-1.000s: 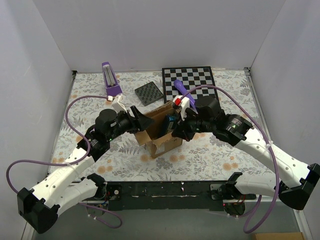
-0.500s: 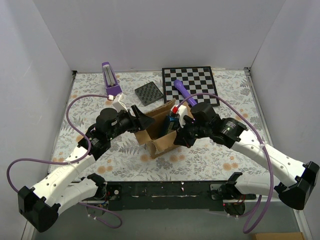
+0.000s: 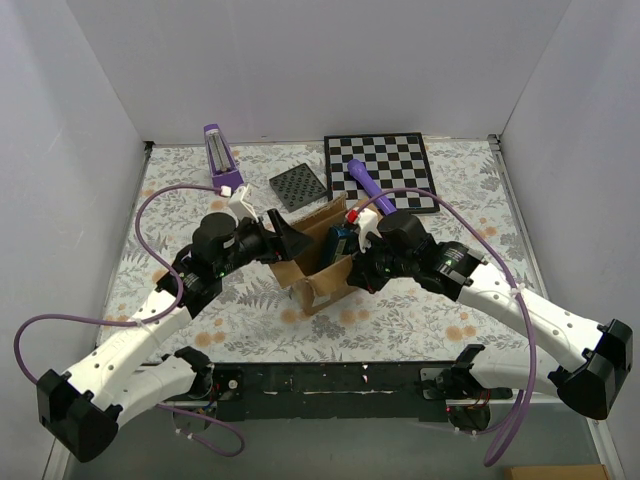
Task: Unpack the express box
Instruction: Open the express box at the center of the board.
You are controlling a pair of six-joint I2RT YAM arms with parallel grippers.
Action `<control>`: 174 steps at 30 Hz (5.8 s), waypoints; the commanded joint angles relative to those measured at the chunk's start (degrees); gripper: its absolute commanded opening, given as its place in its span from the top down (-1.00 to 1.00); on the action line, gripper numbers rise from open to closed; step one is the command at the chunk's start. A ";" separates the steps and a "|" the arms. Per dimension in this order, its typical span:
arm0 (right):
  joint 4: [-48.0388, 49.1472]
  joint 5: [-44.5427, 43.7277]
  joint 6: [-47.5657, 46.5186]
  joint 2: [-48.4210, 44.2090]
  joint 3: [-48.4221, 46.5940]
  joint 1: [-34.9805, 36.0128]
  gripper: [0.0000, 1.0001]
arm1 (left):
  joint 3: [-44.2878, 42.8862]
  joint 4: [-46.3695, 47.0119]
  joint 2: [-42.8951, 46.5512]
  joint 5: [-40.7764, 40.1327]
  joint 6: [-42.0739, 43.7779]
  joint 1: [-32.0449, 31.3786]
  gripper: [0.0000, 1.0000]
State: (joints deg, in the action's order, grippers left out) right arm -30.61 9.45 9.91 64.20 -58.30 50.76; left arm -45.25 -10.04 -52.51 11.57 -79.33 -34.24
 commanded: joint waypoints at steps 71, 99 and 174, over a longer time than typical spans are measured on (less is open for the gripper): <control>15.84 -3.22 -1.12 -6.29 -7.70 0.04 0.97 | -6.25 2.92 -6.29 -6.48 17.81 0.14 -0.65; 16.90 -2.86 -2.62 -0.13 -0.41 0.13 0.97 | -6.16 4.33 -6.90 -10.87 18.95 0.14 -0.70; 25.60 -11.04 -2.97 1.10 3.46 0.13 0.88 | -6.78 -0.77 -13.67 -5.25 27.65 0.22 -0.65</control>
State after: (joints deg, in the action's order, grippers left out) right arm -6.59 -1.34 6.72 67.29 -55.42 50.76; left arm -51.13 -7.77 -66.26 4.75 -53.17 -34.22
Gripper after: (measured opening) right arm 0.062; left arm 0.851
